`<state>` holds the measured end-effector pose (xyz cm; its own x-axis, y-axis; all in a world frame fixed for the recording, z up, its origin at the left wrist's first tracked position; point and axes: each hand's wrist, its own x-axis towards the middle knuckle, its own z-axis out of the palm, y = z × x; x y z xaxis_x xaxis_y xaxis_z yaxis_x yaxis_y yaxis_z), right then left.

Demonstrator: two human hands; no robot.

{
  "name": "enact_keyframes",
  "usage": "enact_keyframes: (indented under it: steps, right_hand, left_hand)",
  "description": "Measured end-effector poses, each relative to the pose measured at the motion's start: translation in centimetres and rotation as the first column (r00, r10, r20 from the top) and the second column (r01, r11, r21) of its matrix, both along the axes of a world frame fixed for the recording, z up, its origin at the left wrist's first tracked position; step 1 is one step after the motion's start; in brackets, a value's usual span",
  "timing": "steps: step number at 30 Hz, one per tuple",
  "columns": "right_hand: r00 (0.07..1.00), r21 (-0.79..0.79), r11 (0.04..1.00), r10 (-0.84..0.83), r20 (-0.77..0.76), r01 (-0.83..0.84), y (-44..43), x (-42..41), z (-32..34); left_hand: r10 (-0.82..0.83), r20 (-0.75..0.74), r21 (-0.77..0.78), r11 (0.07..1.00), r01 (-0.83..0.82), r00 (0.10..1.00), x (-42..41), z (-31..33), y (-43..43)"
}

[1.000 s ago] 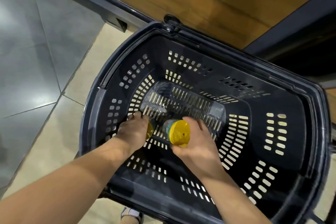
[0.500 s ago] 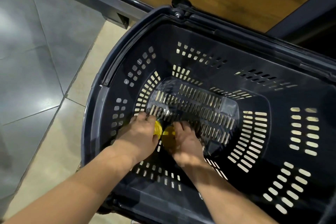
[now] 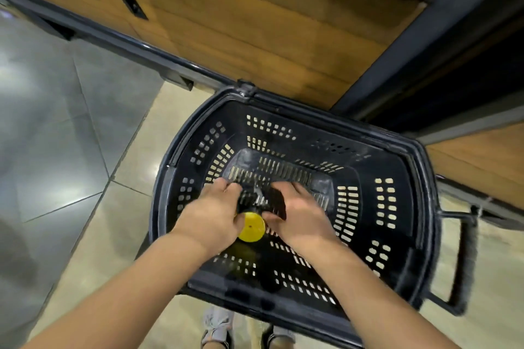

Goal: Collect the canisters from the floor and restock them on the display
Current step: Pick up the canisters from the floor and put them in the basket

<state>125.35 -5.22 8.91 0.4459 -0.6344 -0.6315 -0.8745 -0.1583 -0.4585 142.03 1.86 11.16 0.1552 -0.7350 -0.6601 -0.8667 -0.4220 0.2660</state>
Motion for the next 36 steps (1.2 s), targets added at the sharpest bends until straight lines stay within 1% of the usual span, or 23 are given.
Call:
enact_keyframes:
  steps: [2,4,7,9,12,14,16,18,21,23,25,27,29,32,36]
  right_hand:
    - [1.000,-0.073,0.997,-0.009,0.024,0.010,-1.5,-0.8,5.3]
    - [0.997,-0.158,0.987,-0.014,0.073,0.026,-2.5,-1.9,11.2]
    - [0.989,-0.309,0.950,0.015,0.145,0.031,-3.5,-3.9,20.6]
    - [0.985,-0.404,0.915,0.051,0.164,0.020,-3.9,-5.2,26.8]
    - [0.986,-0.527,0.849,0.064,0.156,0.028,-3.9,-7.6,36.4]
    - [0.992,-0.598,0.801,0.063,0.113,0.017,-3.5,-9.5,42.5]
    - [0.996,-0.652,0.756,0.015,0.091,0.048,-2.7,-11.3,48.1]
    - [0.994,-0.708,0.700,-0.024,0.102,0.090,-1.8,-13.2,53.2]
    - [0.995,-0.757,0.647,-0.054,0.083,0.098,0.7,-15.7,60.8]
    - [0.993,-0.792,0.599,-0.095,0.076,0.118,2.0,-17.2,64.4]
    - [0.980,-0.828,0.528,-0.160,0.122,0.189,4.3,-18.7,67.9]
    - [0.962,-0.847,0.470,-0.220,0.161,0.249,6.1,-20.1,69.9]
    - [0.950,-0.867,0.418,-0.260,0.173,0.272,7.7,-21.5,71.3]
    - [0.919,-0.879,0.350,-0.335,0.206,0.325,10.0,-23.8,72.7]
    - [0.870,-0.879,0.304,-0.446,0.209,0.367,13.1,-27.5,73.3]
  left_hand:
    - [-0.007,0.001,-0.063,0.998,0.007,1.000,-0.5,4.2,-0.9]
    - [-0.014,0.013,-0.164,0.986,0.016,1.000,-1.0,9.1,-1.9]
    - [-0.057,0.016,-0.375,0.925,0.059,0.998,-1.6,17.0,-3.3]
    - [-0.101,0.037,-0.464,0.879,0.107,0.994,-2.1,22.9,-4.5]
    - [-0.182,0.118,-0.589,0.778,0.216,0.976,-3.3,32.4,-5.9]
    - [-0.229,0.189,-0.651,0.699,0.297,0.955,-4.5,38.7,-6.3]
    - [-0.263,0.253,-0.689,0.626,0.364,0.931,-5.8,44.5,-6.3]
    - [-0.270,0.308,-0.723,0.557,0.409,0.912,-7.2,49.8,-6.1]
    - [-0.315,0.359,-0.743,0.474,0.473,0.879,-9.4,57.3,-5.3]
    - [-0.330,0.373,-0.752,0.439,0.491,0.867,-10.6,60.6,-5.1]
    - [-0.361,0.392,-0.757,0.396,0.520,0.846,-11.7,64.3,-4.3]
    - [-0.398,0.425,-0.768,0.316,0.557,0.813,-12.7,67.0,-3.9]
    - [-0.439,0.444,-0.773,0.254,0.581,0.781,-13.8,69.1,-3.7]
    - [-0.490,0.461,-0.780,0.175,0.601,0.740,-16.0,70.7,-4.1]
    - [-0.598,0.412,-0.814,0.096,0.572,0.688,-20.8,71.0,-4.8]
